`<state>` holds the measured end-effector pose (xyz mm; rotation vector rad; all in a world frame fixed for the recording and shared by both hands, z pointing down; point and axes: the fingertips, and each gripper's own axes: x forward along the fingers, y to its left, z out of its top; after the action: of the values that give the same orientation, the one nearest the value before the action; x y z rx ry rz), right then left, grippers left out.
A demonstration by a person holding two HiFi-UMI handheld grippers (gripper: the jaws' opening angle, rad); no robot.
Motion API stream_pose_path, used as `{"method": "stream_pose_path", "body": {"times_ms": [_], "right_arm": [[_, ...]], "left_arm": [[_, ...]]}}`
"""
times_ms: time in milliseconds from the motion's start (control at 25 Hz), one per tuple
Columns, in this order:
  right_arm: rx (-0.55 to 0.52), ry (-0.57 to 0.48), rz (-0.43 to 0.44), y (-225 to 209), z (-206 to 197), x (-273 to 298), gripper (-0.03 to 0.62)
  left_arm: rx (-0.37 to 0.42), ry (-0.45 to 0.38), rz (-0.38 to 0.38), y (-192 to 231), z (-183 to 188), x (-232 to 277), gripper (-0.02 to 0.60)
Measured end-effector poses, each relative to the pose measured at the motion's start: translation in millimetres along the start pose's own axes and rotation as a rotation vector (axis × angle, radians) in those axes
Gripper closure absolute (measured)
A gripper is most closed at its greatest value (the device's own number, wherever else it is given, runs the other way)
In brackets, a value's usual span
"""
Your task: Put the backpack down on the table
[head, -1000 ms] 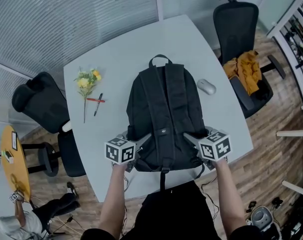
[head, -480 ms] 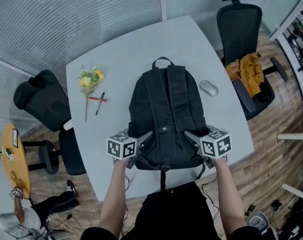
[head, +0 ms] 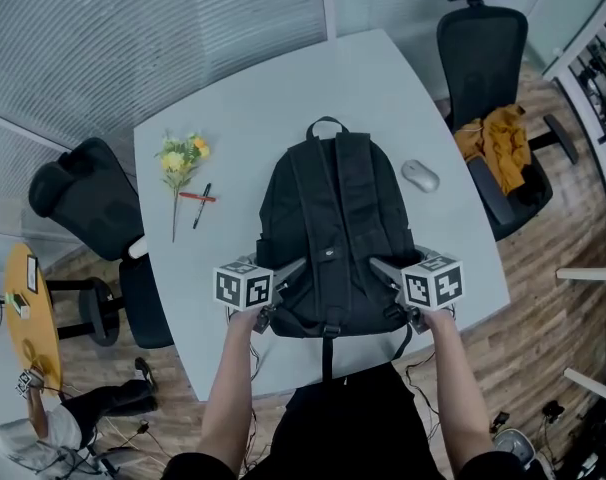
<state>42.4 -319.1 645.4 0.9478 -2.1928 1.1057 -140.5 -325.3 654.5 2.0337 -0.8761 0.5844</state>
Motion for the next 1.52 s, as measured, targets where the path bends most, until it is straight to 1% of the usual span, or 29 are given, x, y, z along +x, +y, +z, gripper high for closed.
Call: {"method": "stream_pose_path", "body": {"times_ms": [160, 440, 680, 960, 1320, 1520], "right_arm": [[0.012, -0.001, -0.006, -3.4, 1.0, 0.6, 0.292], [0.027, -0.006, -0.02, -7.0, 1.1, -0.2, 0.262], [0.032, -0.008, -0.038, -10.2, 0.8, -5.7, 0.234], [0.03, -0.024, -0.071, -10.6, -2.6, -20.1, 0.235], [0.021, -0.059, -0.134, -10.5, -8.1, -46.6, 0.24], [0.009, -0.09, -0.171, -5.0, -12.0, -63.7, 0.244]], "left_arm": [[-0.013, 0.009, 0.01, 3.1, 0.1, 2.1, 0.328], [-0.021, 0.003, 0.031, 6.3, 0.0, 0.9, 0.302], [-0.029, -0.007, 0.037, 7.9, 1.5, -2.1, 0.295], [-0.022, -0.015, 0.058, 6.5, -4.3, -12.8, 0.287], [0.015, -0.025, 0.104, 7.7, -11.0, -33.7, 0.287], [0.035, -0.046, 0.123, 4.5, -15.3, -49.6, 0.287]]}}
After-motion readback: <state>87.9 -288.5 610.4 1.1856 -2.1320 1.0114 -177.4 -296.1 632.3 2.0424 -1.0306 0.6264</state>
